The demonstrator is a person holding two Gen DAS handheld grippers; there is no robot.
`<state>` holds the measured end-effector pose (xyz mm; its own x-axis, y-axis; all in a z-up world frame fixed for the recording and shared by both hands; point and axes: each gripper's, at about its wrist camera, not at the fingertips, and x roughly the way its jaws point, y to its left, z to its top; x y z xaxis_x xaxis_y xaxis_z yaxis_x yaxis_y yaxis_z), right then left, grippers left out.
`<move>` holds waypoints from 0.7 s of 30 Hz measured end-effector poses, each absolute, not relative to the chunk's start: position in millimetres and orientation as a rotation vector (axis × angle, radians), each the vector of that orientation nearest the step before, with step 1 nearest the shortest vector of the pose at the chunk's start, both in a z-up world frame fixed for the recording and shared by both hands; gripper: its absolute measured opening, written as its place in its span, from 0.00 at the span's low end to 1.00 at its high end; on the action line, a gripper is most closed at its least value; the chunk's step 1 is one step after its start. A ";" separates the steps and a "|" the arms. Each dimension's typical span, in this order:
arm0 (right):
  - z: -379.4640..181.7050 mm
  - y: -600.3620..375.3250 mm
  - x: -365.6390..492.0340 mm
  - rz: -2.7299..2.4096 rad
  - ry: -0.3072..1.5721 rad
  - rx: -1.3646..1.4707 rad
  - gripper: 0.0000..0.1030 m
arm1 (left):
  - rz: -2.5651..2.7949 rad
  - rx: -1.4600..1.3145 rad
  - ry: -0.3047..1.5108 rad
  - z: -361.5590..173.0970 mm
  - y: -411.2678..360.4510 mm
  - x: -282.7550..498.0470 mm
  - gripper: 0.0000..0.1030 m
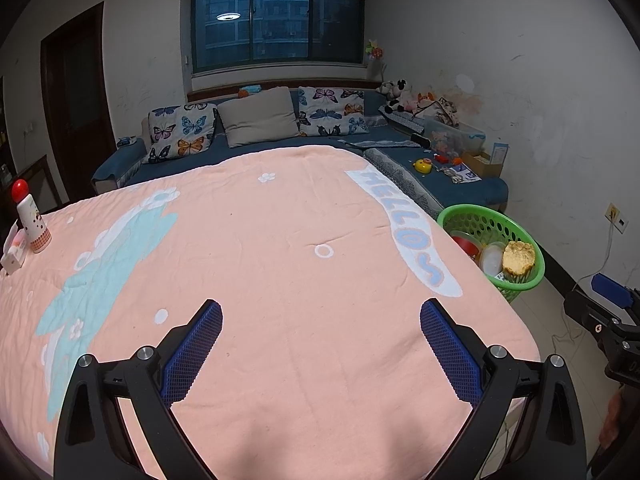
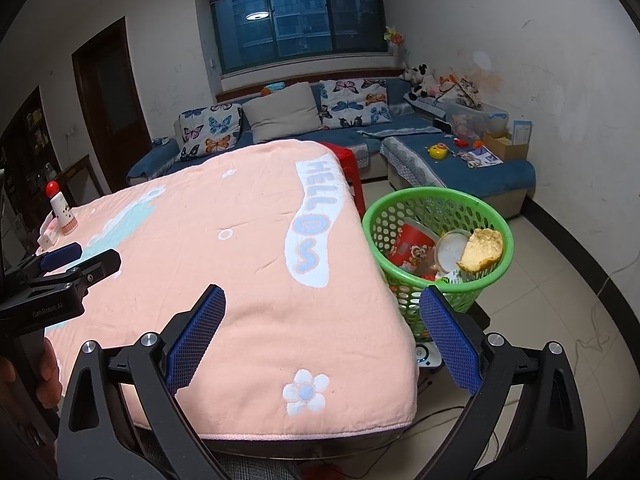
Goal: Collect trash
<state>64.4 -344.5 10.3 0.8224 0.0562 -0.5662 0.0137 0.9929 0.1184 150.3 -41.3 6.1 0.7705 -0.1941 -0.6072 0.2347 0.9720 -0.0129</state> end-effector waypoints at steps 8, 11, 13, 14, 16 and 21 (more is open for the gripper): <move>5.8 -343.7 67.1 0.010 0.615 0.104 0.96 | -0.232 0.065 0.651 5.3 -40.9 149.6 0.93; 4.5 -343.7 67.2 0.010 0.613 0.109 0.96 | -0.231 0.064 0.651 3.8 -40.7 149.2 0.93; 3.9 -343.5 67.2 0.008 0.614 0.105 0.96 | -0.229 0.066 0.651 4.0 -40.9 149.3 0.93; 3.5 -342.9 67.3 0.005 0.613 0.101 0.96 | -0.228 0.067 0.651 3.1 -40.5 149.0 0.93; 3.1 -342.9 67.4 0.005 0.615 0.101 0.96 | -0.229 0.065 0.652 2.9 -40.8 148.8 0.93; 2.7 -343.1 67.7 0.007 0.617 0.103 0.96 | -0.228 0.068 0.652 0.6 -41.4 147.8 0.93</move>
